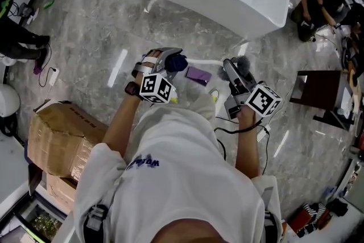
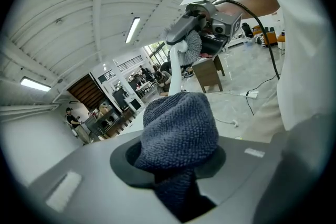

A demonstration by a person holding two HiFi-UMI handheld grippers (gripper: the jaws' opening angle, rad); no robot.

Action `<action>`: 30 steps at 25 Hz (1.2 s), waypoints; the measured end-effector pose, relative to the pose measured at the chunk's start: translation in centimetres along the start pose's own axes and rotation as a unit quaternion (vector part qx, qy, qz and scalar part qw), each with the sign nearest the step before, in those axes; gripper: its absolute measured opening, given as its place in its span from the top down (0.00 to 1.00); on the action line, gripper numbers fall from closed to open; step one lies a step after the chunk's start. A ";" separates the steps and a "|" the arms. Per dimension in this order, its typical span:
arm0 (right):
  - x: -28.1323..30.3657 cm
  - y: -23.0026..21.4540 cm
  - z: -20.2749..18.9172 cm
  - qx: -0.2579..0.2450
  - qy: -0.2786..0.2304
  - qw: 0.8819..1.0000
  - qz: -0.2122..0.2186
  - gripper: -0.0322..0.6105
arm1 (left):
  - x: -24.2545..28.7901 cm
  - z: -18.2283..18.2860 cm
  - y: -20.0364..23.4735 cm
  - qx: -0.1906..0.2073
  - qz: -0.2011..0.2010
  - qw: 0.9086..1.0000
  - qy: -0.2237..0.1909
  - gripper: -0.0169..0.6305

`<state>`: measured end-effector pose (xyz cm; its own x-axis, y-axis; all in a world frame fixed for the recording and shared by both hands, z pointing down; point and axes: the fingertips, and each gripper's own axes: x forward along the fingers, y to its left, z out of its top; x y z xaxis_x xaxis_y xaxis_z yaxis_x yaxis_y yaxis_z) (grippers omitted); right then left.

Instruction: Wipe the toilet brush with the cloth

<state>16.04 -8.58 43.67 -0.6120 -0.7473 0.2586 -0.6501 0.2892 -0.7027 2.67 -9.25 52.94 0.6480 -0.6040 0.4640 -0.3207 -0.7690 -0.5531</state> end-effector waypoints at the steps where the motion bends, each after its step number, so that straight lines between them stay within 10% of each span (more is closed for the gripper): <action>1: 0.0 0.1 0.2 -0.001 -0.001 1.000 -0.001 0.60 | -0.1 -0.1 0.1 -0.001 0.001 1.000 -0.001 0.78; 30: -3.5 -1.5 4.3 -0.008 -0.008 1.000 -0.001 0.60 | -2.2 -2.4 1.3 -0.058 0.011 0.998 -0.005 0.74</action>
<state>21.02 -8.96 40.98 -0.6034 -0.7575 0.2492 -0.6584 0.2969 -0.6917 -0.84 -9.43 52.81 0.6468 -0.6186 0.4461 -0.4120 -0.7756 -0.4783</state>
